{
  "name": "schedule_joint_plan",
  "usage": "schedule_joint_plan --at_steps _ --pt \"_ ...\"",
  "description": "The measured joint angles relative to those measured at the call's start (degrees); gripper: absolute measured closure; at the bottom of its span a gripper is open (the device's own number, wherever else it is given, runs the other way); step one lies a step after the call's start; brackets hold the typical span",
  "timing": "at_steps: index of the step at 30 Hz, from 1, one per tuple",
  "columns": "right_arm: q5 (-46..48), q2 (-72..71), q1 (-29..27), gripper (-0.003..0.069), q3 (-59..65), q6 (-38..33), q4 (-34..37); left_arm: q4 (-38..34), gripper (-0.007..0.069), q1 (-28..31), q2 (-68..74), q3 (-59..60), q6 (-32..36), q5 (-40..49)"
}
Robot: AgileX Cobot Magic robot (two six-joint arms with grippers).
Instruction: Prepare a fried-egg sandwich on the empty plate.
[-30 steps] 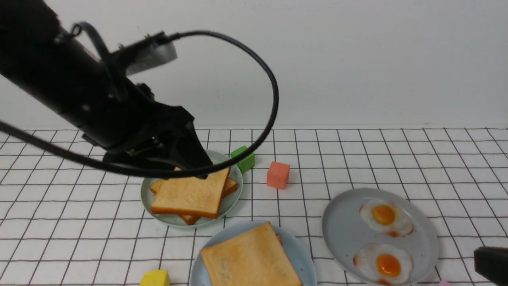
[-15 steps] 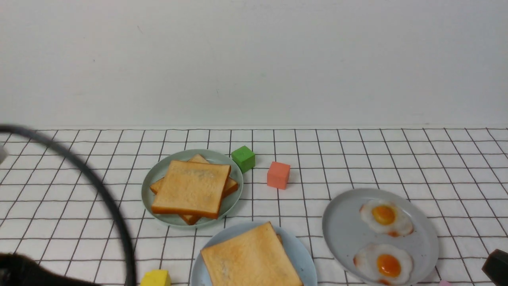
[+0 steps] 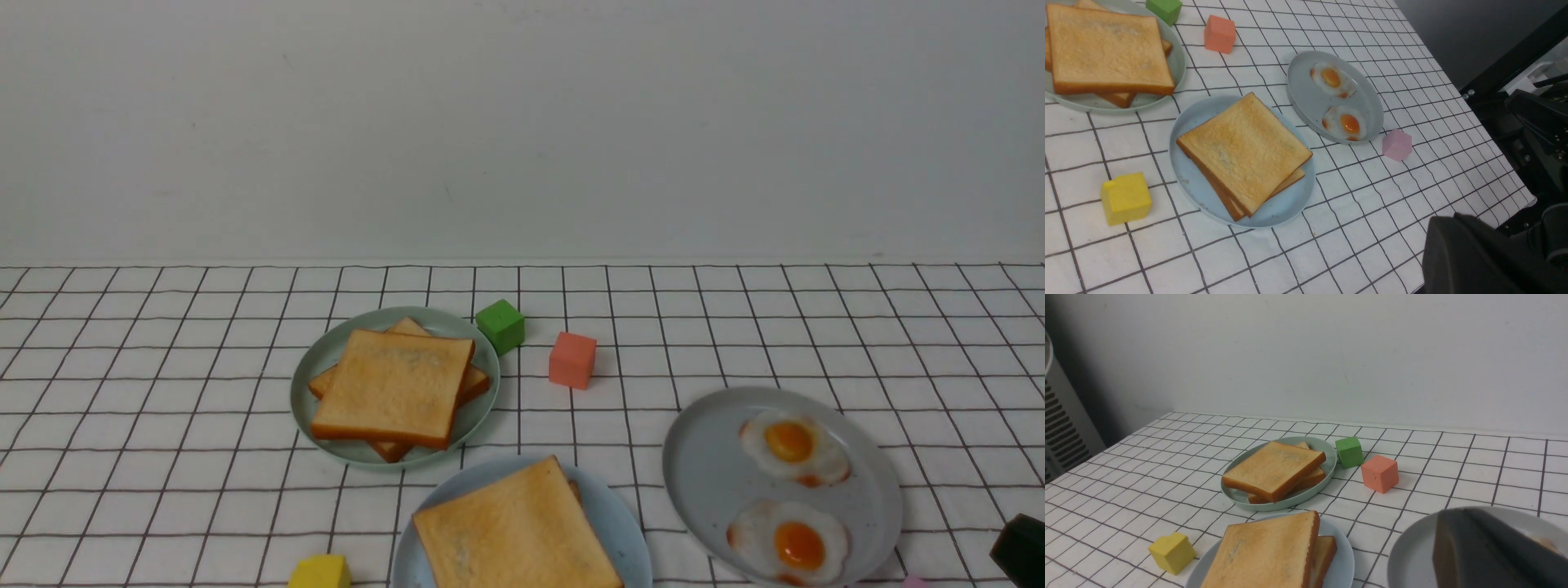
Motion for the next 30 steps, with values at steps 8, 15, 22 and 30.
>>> schedule_joint_plan --at_steps 8,15,22,30 --pt "-0.1 0.0 0.0 0.0645 0.0 0.0 0.0 8.7 0.0638 2.3 -2.4 4.4 3.6 -7.2" --pt "-0.1 0.0 0.0 0.0643 0.0 0.0 0.0 30.5 0.0638 9.1 -11.3 18.4 -15.2 -20.7" --pt "-0.1 0.0 0.0 0.0638 1.0 0.0 0.0 43.5 0.0638 9.5 -20.4 33.9 -29.7 -28.0" --pt "-0.1 0.0 0.0 0.0629 1.2 0.0 0.0 44.2 0.0637 9.5 -21.2 44.9 -30.4 -35.7"
